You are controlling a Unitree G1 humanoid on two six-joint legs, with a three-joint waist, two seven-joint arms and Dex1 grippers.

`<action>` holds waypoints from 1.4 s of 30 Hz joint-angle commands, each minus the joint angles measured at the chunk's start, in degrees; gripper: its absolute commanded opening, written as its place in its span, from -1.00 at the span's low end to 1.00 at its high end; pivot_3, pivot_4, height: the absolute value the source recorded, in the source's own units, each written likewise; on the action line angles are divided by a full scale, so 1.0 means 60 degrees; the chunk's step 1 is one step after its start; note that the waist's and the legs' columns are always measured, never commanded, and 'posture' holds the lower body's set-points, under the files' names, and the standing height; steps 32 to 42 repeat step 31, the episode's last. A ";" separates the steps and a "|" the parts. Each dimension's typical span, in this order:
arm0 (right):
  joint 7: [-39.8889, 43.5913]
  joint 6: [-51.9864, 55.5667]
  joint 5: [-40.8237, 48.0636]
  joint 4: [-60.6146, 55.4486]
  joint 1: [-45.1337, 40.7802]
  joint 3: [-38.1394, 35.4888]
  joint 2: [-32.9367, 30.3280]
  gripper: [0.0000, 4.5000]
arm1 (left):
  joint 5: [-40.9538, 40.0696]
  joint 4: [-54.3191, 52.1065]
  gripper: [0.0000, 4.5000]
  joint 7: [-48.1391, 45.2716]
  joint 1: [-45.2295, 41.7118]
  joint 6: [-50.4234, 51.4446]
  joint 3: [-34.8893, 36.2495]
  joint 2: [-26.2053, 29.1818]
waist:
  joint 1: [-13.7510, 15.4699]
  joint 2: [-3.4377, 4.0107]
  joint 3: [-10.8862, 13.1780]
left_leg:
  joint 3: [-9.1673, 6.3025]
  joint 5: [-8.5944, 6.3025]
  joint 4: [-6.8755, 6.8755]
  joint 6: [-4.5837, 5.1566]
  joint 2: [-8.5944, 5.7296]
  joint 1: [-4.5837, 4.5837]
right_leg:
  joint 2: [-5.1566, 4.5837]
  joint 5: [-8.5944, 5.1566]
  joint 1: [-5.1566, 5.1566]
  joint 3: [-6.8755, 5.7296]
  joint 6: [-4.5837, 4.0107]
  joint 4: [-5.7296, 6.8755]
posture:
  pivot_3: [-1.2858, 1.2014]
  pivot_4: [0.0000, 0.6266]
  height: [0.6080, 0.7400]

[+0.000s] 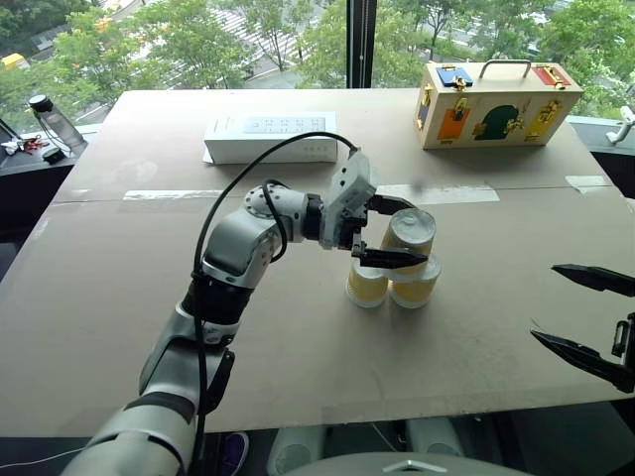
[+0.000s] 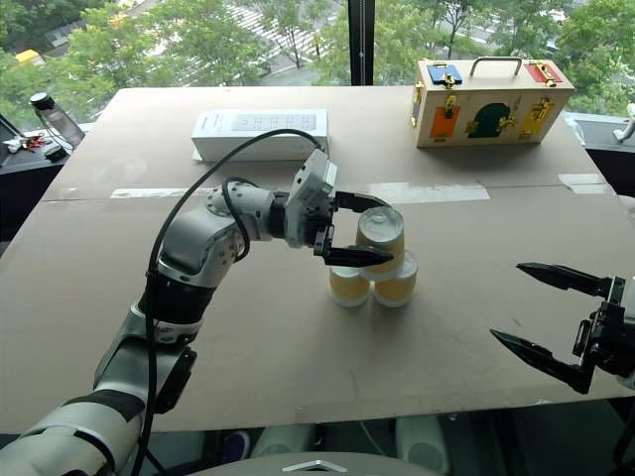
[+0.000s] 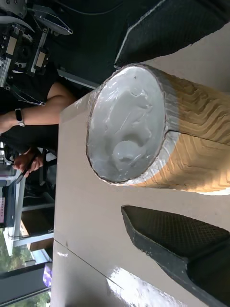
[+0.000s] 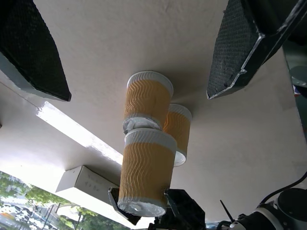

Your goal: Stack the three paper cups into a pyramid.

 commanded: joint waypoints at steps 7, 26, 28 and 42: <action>-0.0259 -0.0280 -0.0710 0.0082 -0.0249 0.0324 0.0803 1.00 | -0.1865 -0.1688 0.99 0.1179 0.0991 0.1649 0.2525 0.0882 | -0.0073 0.0005 -0.0002 | 0.0006 0.0000 -0.0007 0.0000 0.0007 0.0011 | 0.0001 -0.0002 -0.0001 0.0008 0.0003 0.0001 | 0.03 -0.52 1.00; -0.0944 -0.1417 -0.3014 0.2658 -0.0782 0.1686 0.1944 1.00 | -0.1019 -0.4172 0.99 0.3534 0.9763 -0.1089 0.5611 0.0957 | 0.0079 0.0009 -0.0008 | 0.0044 -0.0002 -0.0029 -0.0003 0.0013 0.0026 | -0.0010 -0.0024 -0.0010 0.0039 -0.0046 -0.0002 | 0.03 -0.52 1.00; -0.0943 -0.1617 -0.3217 0.2957 -0.0653 0.1737 0.1985 1.00 | -0.0781 -0.4008 0.99 0.3461 1.0251 -0.1508 0.5659 0.0991 | 0.0150 0.0007 -0.0009 | 0.0045 -0.0003 -0.0019 -0.0002 0.0015 0.0025 | -0.0011 -0.0042 -0.0008 0.0036 -0.0013 -0.0002 | 0.03 -0.52 1.00; -0.0929 -0.1874 -0.3452 0.3281 -0.0536 0.1928 0.2095 1.00 | -0.0630 -0.3830 0.99 0.3532 1.0538 -0.1889 0.5752 0.0956 | 0.0190 0.0009 -0.0013 | 0.0051 -0.0003 -0.0014 -0.0002 0.0021 0.0030 | -0.0009 -0.0045 -0.0006 0.0037 -0.0005 0.0000 | 0.03 -0.52 1.00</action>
